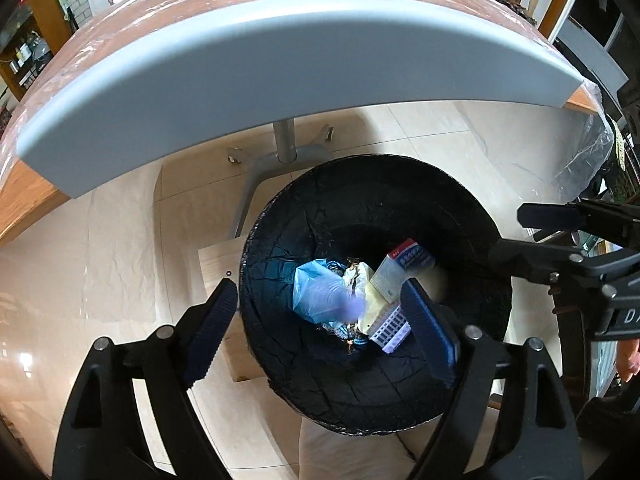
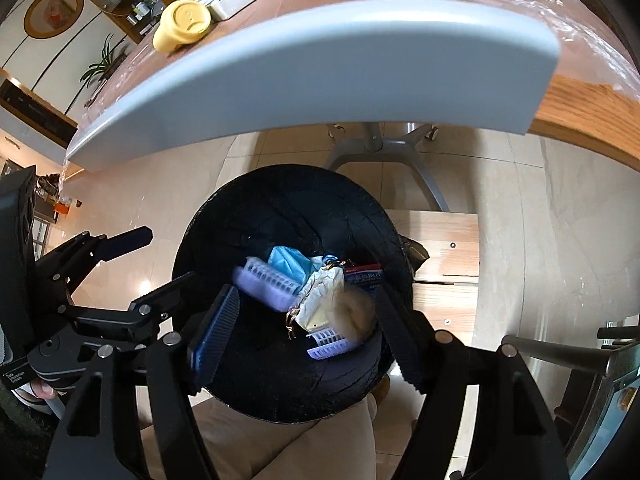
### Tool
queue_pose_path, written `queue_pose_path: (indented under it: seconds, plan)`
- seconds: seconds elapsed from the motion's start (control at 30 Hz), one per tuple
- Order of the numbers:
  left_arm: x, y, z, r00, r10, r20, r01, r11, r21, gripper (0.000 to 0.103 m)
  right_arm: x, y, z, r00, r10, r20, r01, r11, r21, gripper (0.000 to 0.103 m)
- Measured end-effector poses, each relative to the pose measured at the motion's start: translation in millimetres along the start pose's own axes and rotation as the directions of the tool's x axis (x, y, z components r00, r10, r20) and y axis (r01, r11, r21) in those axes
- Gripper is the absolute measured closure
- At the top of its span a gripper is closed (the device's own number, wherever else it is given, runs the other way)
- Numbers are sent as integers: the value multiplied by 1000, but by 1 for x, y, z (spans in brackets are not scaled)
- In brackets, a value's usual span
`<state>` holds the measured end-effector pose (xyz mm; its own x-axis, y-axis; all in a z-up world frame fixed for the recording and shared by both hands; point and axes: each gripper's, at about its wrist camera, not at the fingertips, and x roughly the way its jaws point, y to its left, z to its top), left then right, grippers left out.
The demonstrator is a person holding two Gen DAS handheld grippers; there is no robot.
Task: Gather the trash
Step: 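Open both tools to drop the roller and cloth bundle into the bin, then move both open tools back over the table toward the remaining items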
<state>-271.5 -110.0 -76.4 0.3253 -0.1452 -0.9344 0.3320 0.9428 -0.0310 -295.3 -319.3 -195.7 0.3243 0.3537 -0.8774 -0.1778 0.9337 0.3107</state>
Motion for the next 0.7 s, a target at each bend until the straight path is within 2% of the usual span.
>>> queue_pose_path:
  seconds: [0.13,0.3,0.47,0.53,0.6,0.63,0.67,0.7]
  plan:
    - [-6,1,-1,1000,0,9,0,1000,-2,18,-7,0,-2,1000,-3,17,3,1000,6,30]
    - [-15,1,0,1000,14,23,-14,1000,0,18,-23,2,-8,999,-11,52,11,1000,-3,22]
    - [-33,2,3,999,17,46,-16,1000,-10,18,-48,6,-7,993,-37,108,40,999,-22,16]
    - [-47,4,5,997,18,78,-16,1000,-21,18,-65,10,-4,985,-68,159,75,996,-38,16]
    - [-66,6,9,990,37,136,-32,999,-41,18,-88,15,0,963,-111,245,128,990,-54,16]
    - [-76,8,12,983,51,175,-42,998,-53,11,-99,18,2,947,-133,291,156,986,-59,14]
    - [-87,10,16,972,67,224,-54,996,-66,7,-119,25,5,901,-170,398,213,975,-67,6]
    - [-95,11,18,961,80,263,-61,995,-77,2,-130,28,6,869,-183,459,240,968,-68,4]
